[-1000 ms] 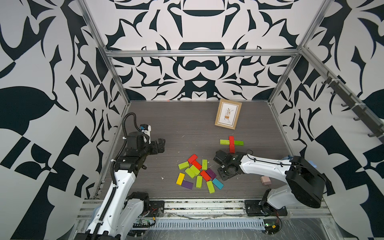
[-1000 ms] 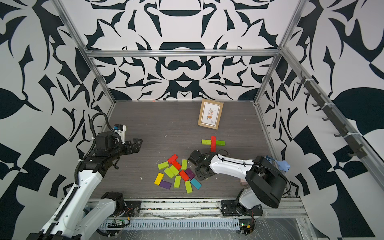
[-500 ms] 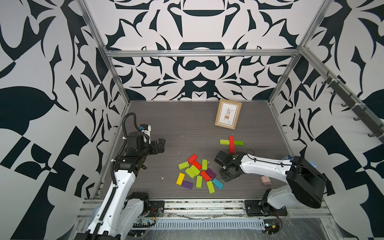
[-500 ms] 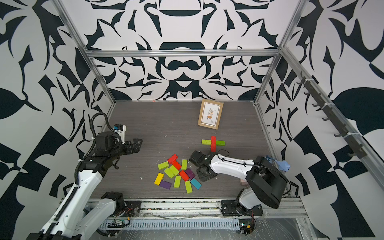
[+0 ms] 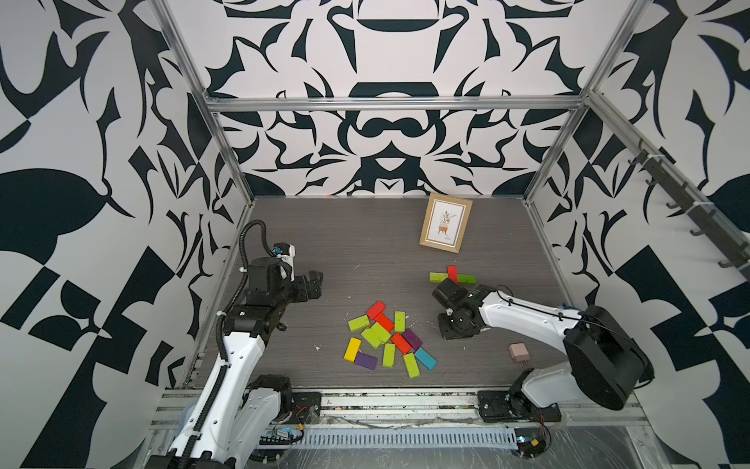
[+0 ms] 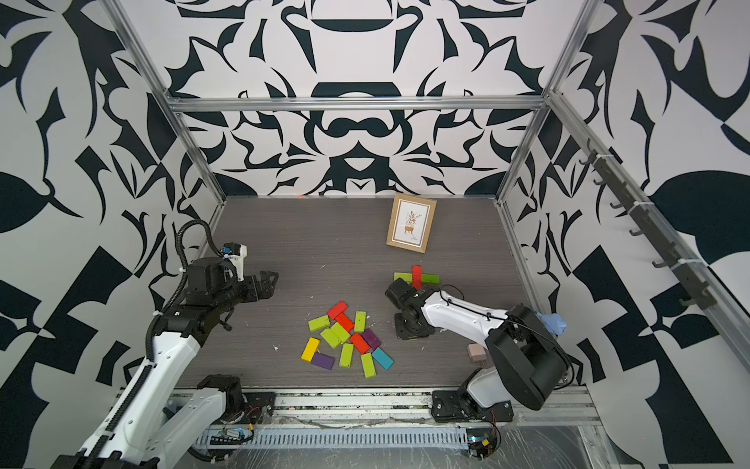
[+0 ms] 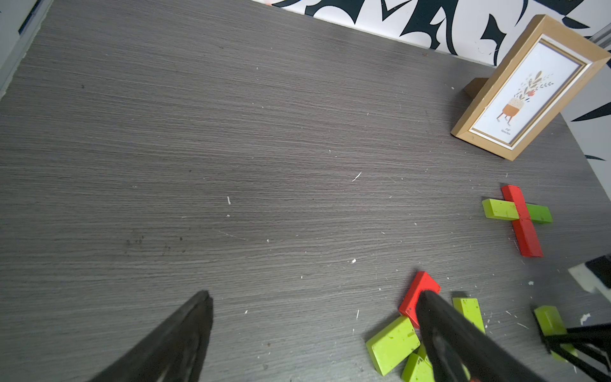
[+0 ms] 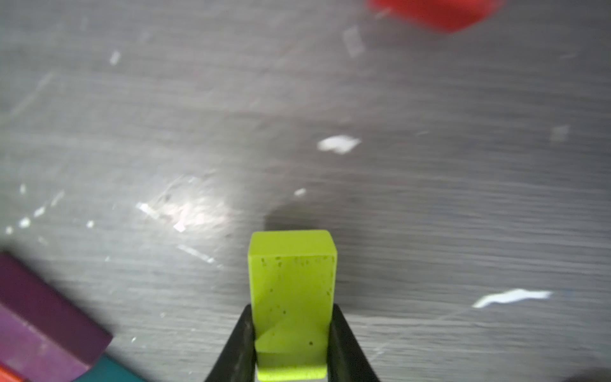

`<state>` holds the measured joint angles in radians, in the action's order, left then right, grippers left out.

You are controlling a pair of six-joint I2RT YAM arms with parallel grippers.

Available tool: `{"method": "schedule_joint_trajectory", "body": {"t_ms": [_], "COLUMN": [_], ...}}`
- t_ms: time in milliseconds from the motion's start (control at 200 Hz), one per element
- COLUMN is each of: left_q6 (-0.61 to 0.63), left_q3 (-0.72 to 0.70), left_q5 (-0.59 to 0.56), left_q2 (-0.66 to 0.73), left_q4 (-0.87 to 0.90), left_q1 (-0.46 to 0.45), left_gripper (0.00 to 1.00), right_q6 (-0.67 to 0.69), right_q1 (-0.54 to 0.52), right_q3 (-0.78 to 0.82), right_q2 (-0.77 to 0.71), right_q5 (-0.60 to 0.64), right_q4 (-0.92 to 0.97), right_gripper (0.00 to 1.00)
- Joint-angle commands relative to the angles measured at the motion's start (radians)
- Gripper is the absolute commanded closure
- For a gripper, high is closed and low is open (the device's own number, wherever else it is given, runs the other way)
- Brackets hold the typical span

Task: Assemble the letter t with building blocks
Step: Pick up the building block from the center of the board, then assemble the building block at the center of the board.

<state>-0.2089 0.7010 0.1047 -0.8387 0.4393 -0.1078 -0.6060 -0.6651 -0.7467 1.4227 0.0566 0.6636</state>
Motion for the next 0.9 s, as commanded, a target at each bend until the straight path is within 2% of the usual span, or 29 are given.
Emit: {"method": "schedule_joint_trajectory", "body": {"t_ms": [0,170,895], "left_q6": [0.004,0.003,0.003], "left_q3": [0.031,0.031,0.034], "left_q5": [0.007,0.010,0.030], "left_q2": [0.014,0.015,0.013], "left_q4": [0.011,0.011,-0.001], "left_q1": [-0.002,-0.002,-0.002], "left_gripper": [0.00,0.00,0.00], "right_q6": [-0.018,-0.027,-0.046], "right_q1": [0.060,0.125,0.132], "right_q3": [-0.017,-0.046,-0.153], "right_q2": [-0.051,-0.058,0.127], "right_q5": [0.032,0.037,-0.004], "right_q4": [0.061,0.082,0.029], "right_gripper": [0.87,0.88,0.88]}}
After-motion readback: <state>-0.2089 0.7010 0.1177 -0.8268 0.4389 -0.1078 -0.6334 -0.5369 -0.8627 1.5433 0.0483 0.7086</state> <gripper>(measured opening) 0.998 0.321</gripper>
